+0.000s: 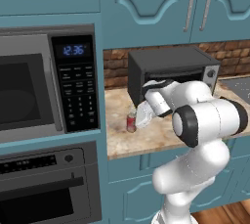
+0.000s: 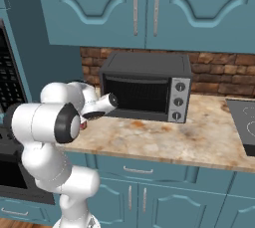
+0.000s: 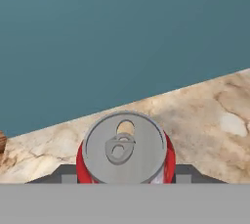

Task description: Four empty soda cans are scattered around the kitchen. Gather all the cans and cluster them next to the stove for recycling.

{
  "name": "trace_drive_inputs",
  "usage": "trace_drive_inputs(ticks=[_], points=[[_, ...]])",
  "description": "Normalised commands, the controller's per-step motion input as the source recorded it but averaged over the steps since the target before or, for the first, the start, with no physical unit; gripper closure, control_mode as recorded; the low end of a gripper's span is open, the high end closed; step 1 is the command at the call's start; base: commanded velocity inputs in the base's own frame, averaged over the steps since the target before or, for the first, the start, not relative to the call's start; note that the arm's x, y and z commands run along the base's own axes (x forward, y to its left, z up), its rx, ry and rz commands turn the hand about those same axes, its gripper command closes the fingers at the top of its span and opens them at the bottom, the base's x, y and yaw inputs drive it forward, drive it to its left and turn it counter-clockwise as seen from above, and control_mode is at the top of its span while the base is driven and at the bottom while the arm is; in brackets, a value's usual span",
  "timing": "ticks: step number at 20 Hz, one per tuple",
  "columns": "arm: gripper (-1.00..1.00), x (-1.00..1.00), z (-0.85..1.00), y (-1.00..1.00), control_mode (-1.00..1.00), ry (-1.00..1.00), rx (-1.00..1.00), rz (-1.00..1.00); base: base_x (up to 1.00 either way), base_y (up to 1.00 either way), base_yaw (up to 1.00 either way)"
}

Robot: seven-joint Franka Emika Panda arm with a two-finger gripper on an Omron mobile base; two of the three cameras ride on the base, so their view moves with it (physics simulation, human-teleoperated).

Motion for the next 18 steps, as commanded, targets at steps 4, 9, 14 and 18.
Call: trace_drive_inputs(ticks=[4, 9, 14, 18], points=[[1.0, -0.28, 0.01, -0.42, -1.0, 0.02, 0.0, -0.38, 0.0, 0.0, 0.0], [1.0, -0.1, 0.1, -0.34, -1.0, 0.04, 0.0, -0.33, 0.0, 0.0, 0.0], [1.0, -0.07, 0.02, -0.32, -1.0, 0.01, 0.0, -0.28, 0.0, 0.0, 0.0], [1.0, 0.0, 0.0, -0.21, -1.0, 0.0, -0.01, -0.29, 0.0, 0.0, 0.0]])
